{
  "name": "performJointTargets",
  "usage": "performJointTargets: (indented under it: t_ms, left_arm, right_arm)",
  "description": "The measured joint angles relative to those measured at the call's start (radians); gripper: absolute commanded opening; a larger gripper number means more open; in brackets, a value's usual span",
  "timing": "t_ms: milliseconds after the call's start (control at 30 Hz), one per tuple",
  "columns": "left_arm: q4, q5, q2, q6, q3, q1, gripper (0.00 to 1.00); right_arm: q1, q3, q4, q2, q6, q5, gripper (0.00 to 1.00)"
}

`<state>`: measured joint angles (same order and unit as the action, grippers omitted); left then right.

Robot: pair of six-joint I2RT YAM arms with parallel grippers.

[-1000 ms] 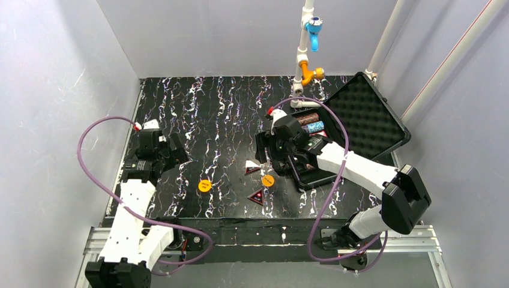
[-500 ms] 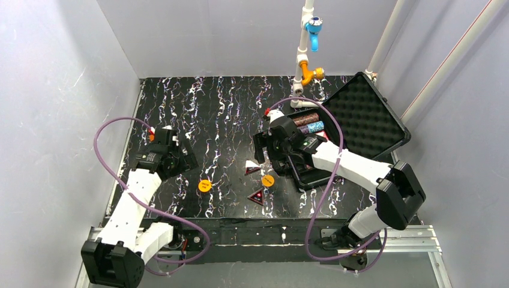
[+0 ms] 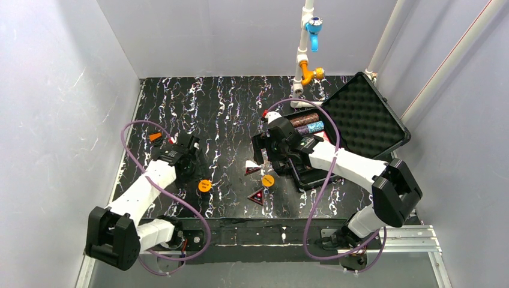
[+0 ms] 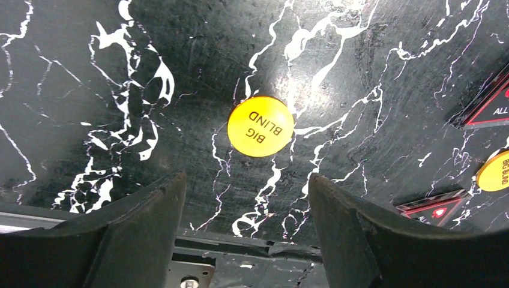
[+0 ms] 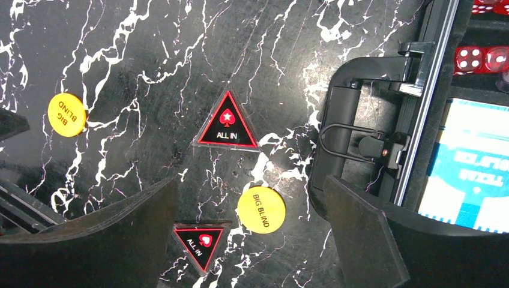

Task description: Pack up texas hold em set

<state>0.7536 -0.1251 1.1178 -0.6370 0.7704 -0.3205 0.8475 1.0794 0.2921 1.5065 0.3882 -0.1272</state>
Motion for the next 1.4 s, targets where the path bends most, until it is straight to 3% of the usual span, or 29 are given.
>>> performJointTargets:
  t_ms: [233, 1400]
  left_arm:
    - [-0.055, -0.009, 0.071, -0.042, -0.013, -0.047, 0.64]
    - [-0.174, -0.053, 0.231, -0.081, -0.074, -0.115, 0.55]
  right_arm:
    - [0.0, 0.0, 0.0, 0.021, 0.0, -0.001, 0.98]
    - [0.005, 0.0, 0.0, 0.053, -0.019, 0.006, 0.98]
